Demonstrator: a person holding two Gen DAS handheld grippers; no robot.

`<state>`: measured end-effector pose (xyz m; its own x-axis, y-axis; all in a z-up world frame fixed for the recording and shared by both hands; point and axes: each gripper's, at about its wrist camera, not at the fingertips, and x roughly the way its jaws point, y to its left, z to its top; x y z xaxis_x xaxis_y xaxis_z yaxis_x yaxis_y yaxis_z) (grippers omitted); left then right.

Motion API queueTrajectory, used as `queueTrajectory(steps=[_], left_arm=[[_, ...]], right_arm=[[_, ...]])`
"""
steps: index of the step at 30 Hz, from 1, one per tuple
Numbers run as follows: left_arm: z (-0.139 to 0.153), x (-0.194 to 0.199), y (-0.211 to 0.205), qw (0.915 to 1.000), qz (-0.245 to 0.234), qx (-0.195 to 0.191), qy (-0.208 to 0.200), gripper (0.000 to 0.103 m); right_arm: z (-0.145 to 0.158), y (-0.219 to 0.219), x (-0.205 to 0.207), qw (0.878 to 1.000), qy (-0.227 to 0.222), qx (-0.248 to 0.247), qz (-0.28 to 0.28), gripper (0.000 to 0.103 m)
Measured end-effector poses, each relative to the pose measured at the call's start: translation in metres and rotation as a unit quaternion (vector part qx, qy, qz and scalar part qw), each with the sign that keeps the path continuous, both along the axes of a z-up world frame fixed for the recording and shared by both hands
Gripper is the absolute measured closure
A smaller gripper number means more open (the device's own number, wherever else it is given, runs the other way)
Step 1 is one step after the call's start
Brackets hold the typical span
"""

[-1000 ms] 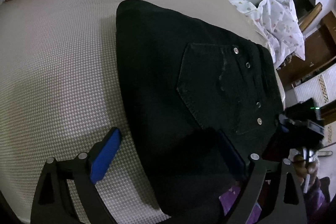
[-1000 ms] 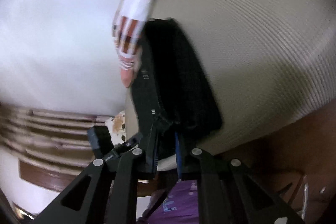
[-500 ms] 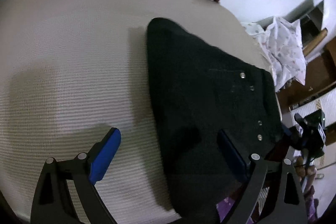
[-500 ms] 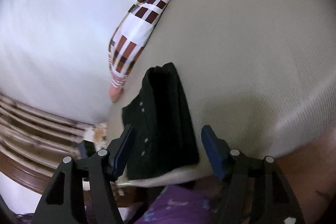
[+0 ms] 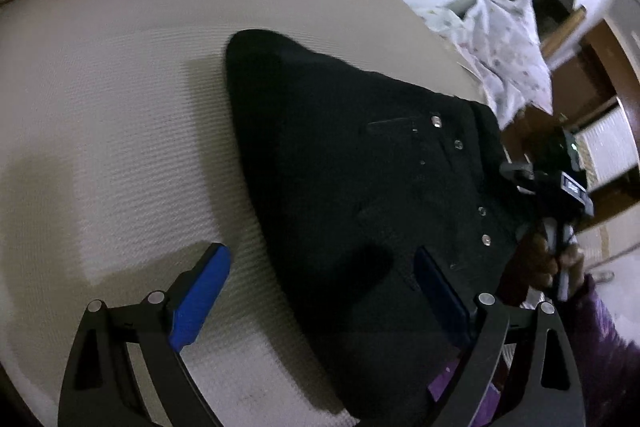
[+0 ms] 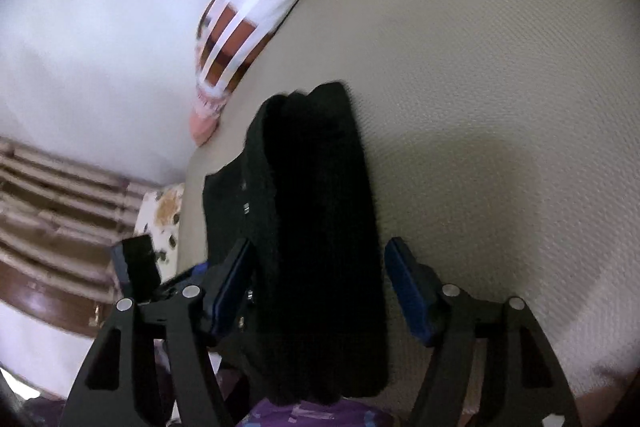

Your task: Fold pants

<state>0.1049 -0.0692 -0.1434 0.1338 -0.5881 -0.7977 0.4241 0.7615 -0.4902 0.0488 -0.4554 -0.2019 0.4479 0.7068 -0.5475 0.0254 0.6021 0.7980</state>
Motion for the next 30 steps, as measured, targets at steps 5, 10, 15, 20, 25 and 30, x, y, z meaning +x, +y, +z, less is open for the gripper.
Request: queueTrajectory(steps=[5, 10, 15, 20, 25, 30], left_arm=[[0.002, 0.005, -0.027, 0.997, -0.05, 0.043, -0.041, 0.01], [0.0, -0.002, -0.052, 0.9874, -0.064, 0.112, -0.092, 0.01], [-0.002, -0.007, -0.049, 0.9872, -0.055, 0.111, -0.1, 0.01], [-0.002, -0.011, -0.049, 0.9854, -0.056, 0.121, -0.106, 0.008], [-0.003, -0.01, -0.053, 0.9844, -0.057, 0.124, -0.111, 0.007], [-0.003, -0.011, -0.054, 0.9831, -0.056, 0.129, -0.117, 0.006]], right_arm=[[0.005, 0.015, 0.011, 0.998, -0.023, -0.035, 0.056, 0.036], [0.0, 0.002, 0.009, 0.997, -0.011, -0.005, 0.075, 0.039], [0.0, 0.001, 0.011, 0.997, 0.002, 0.005, 0.078, 0.037], [-0.001, -0.004, 0.007, 0.997, 0.007, 0.01, 0.076, 0.037], [-0.001, -0.003, 0.008, 0.997, 0.01, 0.01, 0.074, 0.036], [0.0, 0.0, 0.009, 0.997, 0.008, 0.008, 0.079, 0.034]])
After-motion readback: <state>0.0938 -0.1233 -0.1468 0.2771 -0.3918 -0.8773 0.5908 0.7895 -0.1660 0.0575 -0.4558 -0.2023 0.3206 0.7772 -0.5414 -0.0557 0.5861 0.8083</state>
